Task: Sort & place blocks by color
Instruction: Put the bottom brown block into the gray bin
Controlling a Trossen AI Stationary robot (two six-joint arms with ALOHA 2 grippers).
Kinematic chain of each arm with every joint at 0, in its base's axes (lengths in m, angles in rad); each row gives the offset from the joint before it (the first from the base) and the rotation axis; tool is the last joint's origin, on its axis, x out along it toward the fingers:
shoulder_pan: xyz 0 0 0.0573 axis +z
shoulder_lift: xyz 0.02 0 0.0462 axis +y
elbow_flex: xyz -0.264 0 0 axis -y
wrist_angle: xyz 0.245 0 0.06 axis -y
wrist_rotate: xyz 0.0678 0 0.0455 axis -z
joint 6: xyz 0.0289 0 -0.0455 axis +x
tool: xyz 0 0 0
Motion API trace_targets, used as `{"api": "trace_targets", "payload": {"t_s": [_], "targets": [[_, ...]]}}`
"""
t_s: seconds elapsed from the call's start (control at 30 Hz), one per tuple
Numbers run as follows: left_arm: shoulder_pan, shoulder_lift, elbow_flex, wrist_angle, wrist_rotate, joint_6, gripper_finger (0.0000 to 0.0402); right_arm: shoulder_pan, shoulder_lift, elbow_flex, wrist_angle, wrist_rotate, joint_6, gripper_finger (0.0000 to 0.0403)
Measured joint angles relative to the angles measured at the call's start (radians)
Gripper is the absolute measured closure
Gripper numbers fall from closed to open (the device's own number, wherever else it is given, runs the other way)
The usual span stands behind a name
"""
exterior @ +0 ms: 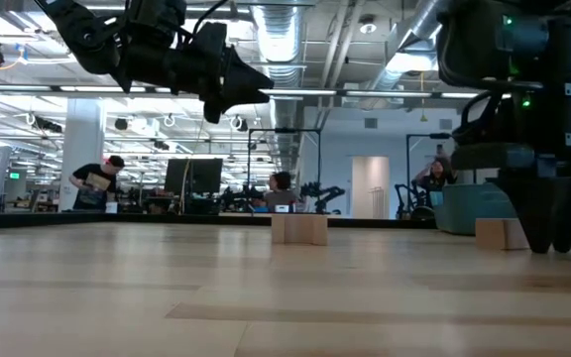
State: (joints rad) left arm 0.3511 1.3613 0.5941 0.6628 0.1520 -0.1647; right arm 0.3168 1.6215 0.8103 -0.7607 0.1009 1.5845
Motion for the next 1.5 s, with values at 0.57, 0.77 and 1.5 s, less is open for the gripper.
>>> {"api": "trace_targets", "payload": {"t_s": [0.57, 0.77, 1.5], "targets": [[-0.080, 0.000, 0.000, 0.001, -0.027, -0.085, 0.0214, 0.006, 0.003, 0.226, -0.235, 0.166, -0.136, 0.0217], [-0.106, 0.000, 0.000, 0.001, -0.052, -0.091, 0.0214, -0.032, -0.025, 0.202, -0.302, 0.179, -0.179, 0.0139], [-0.136, 0.000, 0.000, 0.009, -0.082, -0.155, 0.0214, -0.103, -0.171, -0.058, 0.084, 0.082, -0.220, 0.0114]]}}
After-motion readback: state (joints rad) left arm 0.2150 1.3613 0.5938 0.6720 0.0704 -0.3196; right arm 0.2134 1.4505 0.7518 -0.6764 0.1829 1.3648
